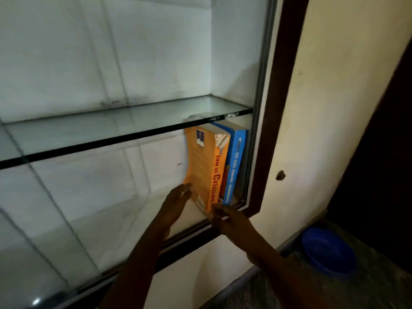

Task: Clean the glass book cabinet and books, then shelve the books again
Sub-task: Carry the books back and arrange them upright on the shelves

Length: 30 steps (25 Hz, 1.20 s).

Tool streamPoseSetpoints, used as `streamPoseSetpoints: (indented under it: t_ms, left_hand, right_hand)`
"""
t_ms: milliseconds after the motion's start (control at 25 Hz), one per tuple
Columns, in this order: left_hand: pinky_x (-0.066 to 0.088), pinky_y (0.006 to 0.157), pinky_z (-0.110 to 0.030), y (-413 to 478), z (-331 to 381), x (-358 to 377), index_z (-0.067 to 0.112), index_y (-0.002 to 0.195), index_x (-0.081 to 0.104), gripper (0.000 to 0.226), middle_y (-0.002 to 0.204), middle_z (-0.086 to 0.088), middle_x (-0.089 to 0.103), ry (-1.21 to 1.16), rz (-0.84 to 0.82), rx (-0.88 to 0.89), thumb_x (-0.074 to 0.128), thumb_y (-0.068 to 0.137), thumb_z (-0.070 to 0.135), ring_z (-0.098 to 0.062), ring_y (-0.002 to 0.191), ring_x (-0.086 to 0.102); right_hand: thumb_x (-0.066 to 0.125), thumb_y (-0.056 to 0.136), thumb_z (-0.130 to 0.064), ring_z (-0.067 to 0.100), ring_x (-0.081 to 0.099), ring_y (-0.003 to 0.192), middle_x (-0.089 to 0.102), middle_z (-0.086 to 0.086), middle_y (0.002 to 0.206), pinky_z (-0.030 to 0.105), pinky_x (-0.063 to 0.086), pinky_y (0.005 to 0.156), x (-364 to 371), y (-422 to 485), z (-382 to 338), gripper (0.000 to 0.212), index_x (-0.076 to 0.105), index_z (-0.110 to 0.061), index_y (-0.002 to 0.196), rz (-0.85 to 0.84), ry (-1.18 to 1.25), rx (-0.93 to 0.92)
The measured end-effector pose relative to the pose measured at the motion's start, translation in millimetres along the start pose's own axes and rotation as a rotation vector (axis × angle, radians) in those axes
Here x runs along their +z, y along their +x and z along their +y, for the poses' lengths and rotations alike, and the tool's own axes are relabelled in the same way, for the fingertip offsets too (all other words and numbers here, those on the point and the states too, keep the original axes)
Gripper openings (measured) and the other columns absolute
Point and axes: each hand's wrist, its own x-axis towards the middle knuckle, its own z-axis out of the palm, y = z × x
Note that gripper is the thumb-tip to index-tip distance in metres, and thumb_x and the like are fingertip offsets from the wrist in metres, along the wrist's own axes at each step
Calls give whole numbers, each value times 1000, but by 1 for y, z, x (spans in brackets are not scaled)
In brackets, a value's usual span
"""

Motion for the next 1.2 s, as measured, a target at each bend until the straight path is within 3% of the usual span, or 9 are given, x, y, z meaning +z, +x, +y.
streamPoseSetpoints:
  t_ms: [160,360,480,600,760,880,1000,1080,1200]
  left_hand:
    - [40,100,-31,-142,-18,-45,31,109,67,25,117,10,64,-4,278,-108,54,89,37,-5,112,55]
    - [39,91,-22,-331,-63,-71,34,93,59,20,105,11,60,59,742,-427,48,96,17,-11,105,54]
    - [40,72,-7,-452,-93,-56,25,91,62,19,93,10,59,122,1077,-581,51,94,9,-13,93,56]
    - [40,78,-22,-560,-121,-38,0,105,63,18,103,-9,59,44,1349,-752,51,92,-1,-28,106,55]
    - [42,89,-32,-673,-148,-11,4,108,63,18,115,-12,60,-133,1591,-929,52,93,6,-28,113,54]
    - [39,92,-34,-750,-164,2,2,117,60,25,118,-12,58,-301,1789,-1021,49,96,10,-24,115,52]
    - [36,71,-25,-812,-173,-2,-1,122,55,30,112,-12,56,-589,1903,-1031,43,99,15,-25,102,51]
    - [28,64,-23,-858,-183,-9,4,121,54,30,108,-10,53,-753,1950,-1021,41,100,20,-22,97,48]
    - [33,71,-27,-918,-197,-38,13,116,52,24,113,-7,55,-859,2002,-1013,43,99,27,-22,102,50]
  right_hand:
    - [60,90,-20,12,49,119,53,3,130,15,37,94,32,2,6,43,49,-13,131,-409,-295,-235]
    - [56,92,-32,13,51,117,47,-2,134,14,37,88,119,-10,17,43,47,-22,133,-916,-565,-350]
    - [54,93,-31,15,51,119,50,1,134,16,36,89,198,-44,20,39,50,-22,131,-1171,-706,-443]
    - [51,94,-26,19,48,123,50,4,137,18,35,92,287,-102,29,36,52,-18,129,-1368,-809,-594]
    - [44,97,-16,26,47,122,50,11,136,24,30,93,396,-203,49,34,54,-5,127,-1596,-946,-749]
    - [40,97,-13,26,51,117,54,13,131,29,35,89,468,-291,61,33,58,1,120,-1626,-964,-612]
    - [45,96,-15,23,57,102,61,15,121,28,44,80,520,-373,62,29,62,-3,116,-1634,-890,-292]
    - [48,95,-14,18,58,85,65,6,98,27,47,68,548,-428,53,27,61,-5,117,-1640,-724,-45]
    - [47,96,-12,10,51,67,57,-2,78,23,39,58,589,-489,16,25,59,-8,117,-1673,-637,68]
